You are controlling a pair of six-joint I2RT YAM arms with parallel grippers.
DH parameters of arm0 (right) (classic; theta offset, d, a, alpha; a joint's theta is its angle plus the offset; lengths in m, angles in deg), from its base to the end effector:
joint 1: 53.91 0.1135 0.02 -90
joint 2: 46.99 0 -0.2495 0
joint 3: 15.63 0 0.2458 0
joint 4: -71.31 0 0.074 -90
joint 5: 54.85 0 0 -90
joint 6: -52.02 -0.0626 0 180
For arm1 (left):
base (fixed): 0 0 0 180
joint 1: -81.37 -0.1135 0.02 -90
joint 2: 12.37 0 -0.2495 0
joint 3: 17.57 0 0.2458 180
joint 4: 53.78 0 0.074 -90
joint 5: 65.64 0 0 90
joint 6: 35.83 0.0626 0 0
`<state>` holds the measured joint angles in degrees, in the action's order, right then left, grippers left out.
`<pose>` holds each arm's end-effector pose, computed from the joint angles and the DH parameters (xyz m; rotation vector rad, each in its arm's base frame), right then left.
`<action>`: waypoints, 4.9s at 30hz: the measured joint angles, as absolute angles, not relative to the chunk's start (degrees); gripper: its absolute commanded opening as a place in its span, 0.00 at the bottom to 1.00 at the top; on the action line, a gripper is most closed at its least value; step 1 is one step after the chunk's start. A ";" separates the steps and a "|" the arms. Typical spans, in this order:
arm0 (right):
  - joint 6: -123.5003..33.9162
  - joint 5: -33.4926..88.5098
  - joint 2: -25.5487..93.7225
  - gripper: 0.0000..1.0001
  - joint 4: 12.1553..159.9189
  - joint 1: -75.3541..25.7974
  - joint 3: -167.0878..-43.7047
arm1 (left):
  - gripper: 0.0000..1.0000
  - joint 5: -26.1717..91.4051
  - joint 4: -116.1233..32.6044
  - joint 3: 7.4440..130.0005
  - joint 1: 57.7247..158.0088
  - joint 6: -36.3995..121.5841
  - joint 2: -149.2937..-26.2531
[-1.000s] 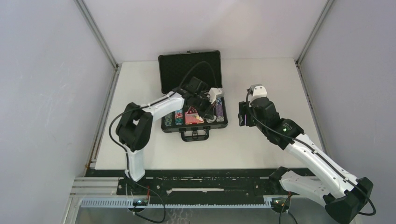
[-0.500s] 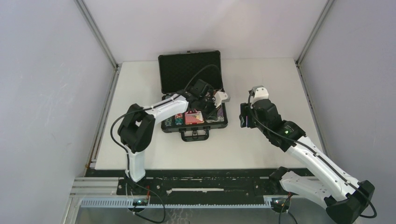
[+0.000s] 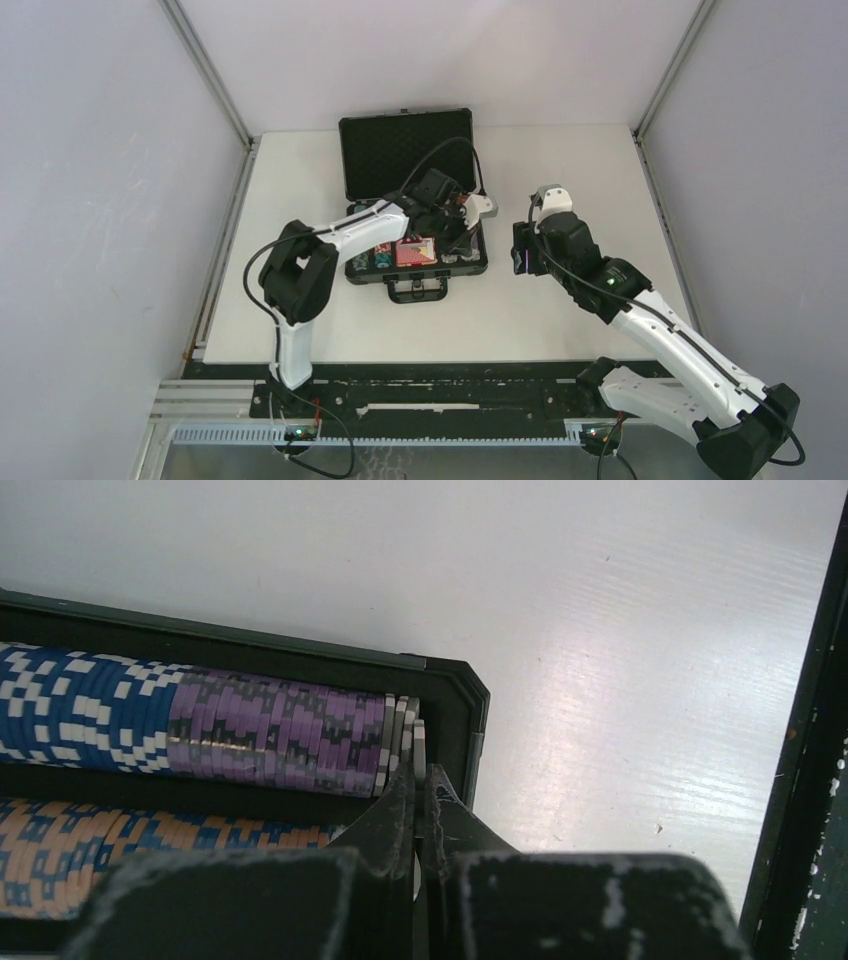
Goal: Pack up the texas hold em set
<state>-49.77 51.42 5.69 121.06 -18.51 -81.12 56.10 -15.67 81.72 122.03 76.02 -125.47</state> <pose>0.1859 0.1106 0.2858 -0.2943 2.1699 0.1503 0.3086 -0.3085 0.1842 1.4789 1.9727 -0.8266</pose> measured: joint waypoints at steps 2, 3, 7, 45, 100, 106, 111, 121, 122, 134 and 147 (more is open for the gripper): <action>-49.79 51.38 5.87 0.68 121.06 -18.57 -81.09 | 0.05 56.74 -15.93 81.76 122.01 75.69 -125.97; -49.79 51.38 5.87 0.67 121.06 -18.60 -81.05 | 0.05 56.96 -16.19 81.76 121.97 75.58 -125.97; -49.79 51.31 5.87 0.67 121.04 -18.79 -81.05 | 0.11 57.70 -17.13 81.76 121.97 74.95 -126.14; -50.67 41.17 61.89 0.50 93.10 -30.20 -116.44 | 0.62 3.27 -39.69 71.16 100.90 42.23 -106.14; -35.19 75.25 54.13 0.00 62.59 -12.23 -90.23 | 0.60 -13.82 -54.00 45.59 108.79 35.08 -73.23; -33.29 80.89 51.07 0.00 54.77 -6.09 -82.71 | 0.60 -12.55 -51.54 45.59 108.79 32.57 -72.68; -30.99 85.56 49.82 0.00 48.58 -1.83 -78.32 | 0.61 -11.78 -48.89 45.61 108.79 30.97 -72.11; -23.23 94.92 50.32 0.00 35.79 6.28 -72.57 | 0.63 -7.87 -46.27 46.88 108.79 30.49 -72.03; -22.69 95.88 50.61 0.00 35.01 6.93 -72.46 | 0.63 -6.89 -45.85 47.56 108.79 30.66 -72.57; -20.61 103.07 51.48 0.00 30.77 14.56 -70.36 | 0.64 0.08 -43.64 51.58 108.79 31.08 -78.28; -20.55 106.33 52.20 0.32 31.55 18.89 -69.57 | 0.63 1.72 -40.08 54.18 108.79 30.49 -82.87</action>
